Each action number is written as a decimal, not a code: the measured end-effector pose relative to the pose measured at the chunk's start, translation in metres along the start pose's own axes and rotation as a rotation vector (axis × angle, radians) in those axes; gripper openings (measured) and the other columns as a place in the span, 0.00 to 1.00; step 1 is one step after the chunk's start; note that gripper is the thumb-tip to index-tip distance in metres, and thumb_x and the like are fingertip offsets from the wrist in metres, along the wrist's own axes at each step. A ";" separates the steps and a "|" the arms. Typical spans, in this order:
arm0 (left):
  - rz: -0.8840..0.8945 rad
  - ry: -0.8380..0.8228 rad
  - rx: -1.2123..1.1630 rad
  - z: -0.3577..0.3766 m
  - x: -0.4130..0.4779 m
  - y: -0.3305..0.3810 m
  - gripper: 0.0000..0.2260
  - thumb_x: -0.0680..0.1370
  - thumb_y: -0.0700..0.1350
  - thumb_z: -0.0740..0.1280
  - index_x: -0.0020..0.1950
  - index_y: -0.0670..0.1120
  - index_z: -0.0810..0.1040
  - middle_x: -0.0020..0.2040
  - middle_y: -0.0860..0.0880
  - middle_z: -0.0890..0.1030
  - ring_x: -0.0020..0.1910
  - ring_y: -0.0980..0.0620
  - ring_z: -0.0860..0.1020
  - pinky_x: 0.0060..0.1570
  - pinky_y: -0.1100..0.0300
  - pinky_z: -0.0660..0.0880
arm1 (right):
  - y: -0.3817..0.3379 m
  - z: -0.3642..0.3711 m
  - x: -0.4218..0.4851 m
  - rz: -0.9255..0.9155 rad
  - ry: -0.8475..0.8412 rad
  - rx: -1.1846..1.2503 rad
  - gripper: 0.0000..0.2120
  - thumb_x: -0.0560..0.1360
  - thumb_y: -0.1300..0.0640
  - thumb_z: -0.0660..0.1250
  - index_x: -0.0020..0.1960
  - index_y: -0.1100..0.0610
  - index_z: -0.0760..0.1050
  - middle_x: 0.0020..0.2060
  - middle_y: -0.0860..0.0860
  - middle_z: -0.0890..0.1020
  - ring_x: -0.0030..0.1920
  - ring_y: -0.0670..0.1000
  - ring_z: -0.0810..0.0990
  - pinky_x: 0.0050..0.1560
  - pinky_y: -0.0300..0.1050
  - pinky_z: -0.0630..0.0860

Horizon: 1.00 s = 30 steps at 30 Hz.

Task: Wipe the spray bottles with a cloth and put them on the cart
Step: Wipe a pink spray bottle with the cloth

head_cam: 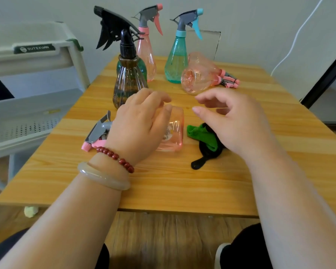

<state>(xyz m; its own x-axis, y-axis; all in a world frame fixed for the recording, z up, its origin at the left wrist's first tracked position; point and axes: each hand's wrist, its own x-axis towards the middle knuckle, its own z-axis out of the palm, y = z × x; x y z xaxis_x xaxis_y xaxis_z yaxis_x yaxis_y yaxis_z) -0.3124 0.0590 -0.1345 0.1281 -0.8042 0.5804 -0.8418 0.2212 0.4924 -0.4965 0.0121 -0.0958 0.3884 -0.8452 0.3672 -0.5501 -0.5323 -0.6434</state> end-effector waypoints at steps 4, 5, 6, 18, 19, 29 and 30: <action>-0.047 0.092 -0.199 -0.005 -0.002 0.001 0.13 0.79 0.44 0.56 0.57 0.45 0.78 0.49 0.54 0.79 0.51 0.56 0.76 0.49 0.64 0.72 | -0.010 0.011 -0.004 0.072 -0.285 0.203 0.40 0.59 0.30 0.69 0.70 0.39 0.69 0.62 0.35 0.76 0.63 0.36 0.74 0.64 0.43 0.72; -0.049 0.114 -0.224 -0.006 -0.003 0.001 0.12 0.78 0.42 0.57 0.55 0.44 0.78 0.48 0.53 0.79 0.47 0.57 0.76 0.46 0.66 0.73 | -0.010 0.016 -0.005 0.087 -0.336 0.171 0.47 0.56 0.28 0.68 0.73 0.39 0.65 0.66 0.36 0.73 0.65 0.38 0.72 0.66 0.45 0.71; -0.043 0.129 -0.225 -0.006 -0.003 0.001 0.11 0.78 0.41 0.57 0.54 0.44 0.79 0.47 0.52 0.80 0.46 0.57 0.77 0.43 0.67 0.73 | -0.011 0.021 -0.006 0.086 -0.359 0.120 0.51 0.55 0.28 0.69 0.75 0.39 0.61 0.68 0.36 0.72 0.67 0.40 0.70 0.66 0.45 0.69; 0.084 0.262 -0.052 -0.015 -0.005 0.002 0.11 0.80 0.46 0.62 0.55 0.44 0.81 0.47 0.52 0.80 0.46 0.58 0.76 0.44 0.69 0.73 | 0.004 0.017 -0.006 -0.037 -0.282 0.020 0.41 0.57 0.42 0.80 0.67 0.40 0.70 0.60 0.39 0.72 0.59 0.40 0.74 0.64 0.46 0.75; 0.103 0.293 -0.056 -0.018 -0.006 0.006 0.09 0.80 0.44 0.62 0.53 0.43 0.81 0.45 0.51 0.80 0.43 0.58 0.76 0.43 0.69 0.73 | 0.006 0.015 -0.006 -0.028 -0.256 0.045 0.40 0.55 0.42 0.80 0.66 0.38 0.71 0.60 0.38 0.73 0.59 0.40 0.74 0.64 0.47 0.75; -0.519 -0.332 -0.158 -0.033 -0.003 0.047 0.25 0.80 0.65 0.55 0.46 0.47 0.81 0.41 0.52 0.86 0.39 0.54 0.84 0.41 0.54 0.82 | 0.024 -0.003 -0.004 0.017 0.022 0.408 0.36 0.58 0.52 0.84 0.63 0.39 0.73 0.60 0.39 0.79 0.62 0.40 0.76 0.64 0.46 0.76; -0.545 -0.342 -0.163 -0.029 -0.004 0.044 0.28 0.79 0.67 0.54 0.50 0.46 0.81 0.46 0.50 0.86 0.44 0.51 0.84 0.46 0.50 0.82 | 0.024 -0.002 -0.004 0.017 0.059 0.405 0.36 0.60 0.53 0.83 0.64 0.41 0.73 0.61 0.40 0.79 0.62 0.41 0.77 0.63 0.43 0.76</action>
<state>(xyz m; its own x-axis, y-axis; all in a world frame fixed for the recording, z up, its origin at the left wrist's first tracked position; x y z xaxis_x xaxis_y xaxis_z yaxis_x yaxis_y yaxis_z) -0.3353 0.0876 -0.0963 0.3170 -0.9484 -0.0052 -0.6101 -0.2081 0.7645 -0.5129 0.0028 -0.1117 0.3325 -0.8613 0.3843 -0.2160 -0.4662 -0.8579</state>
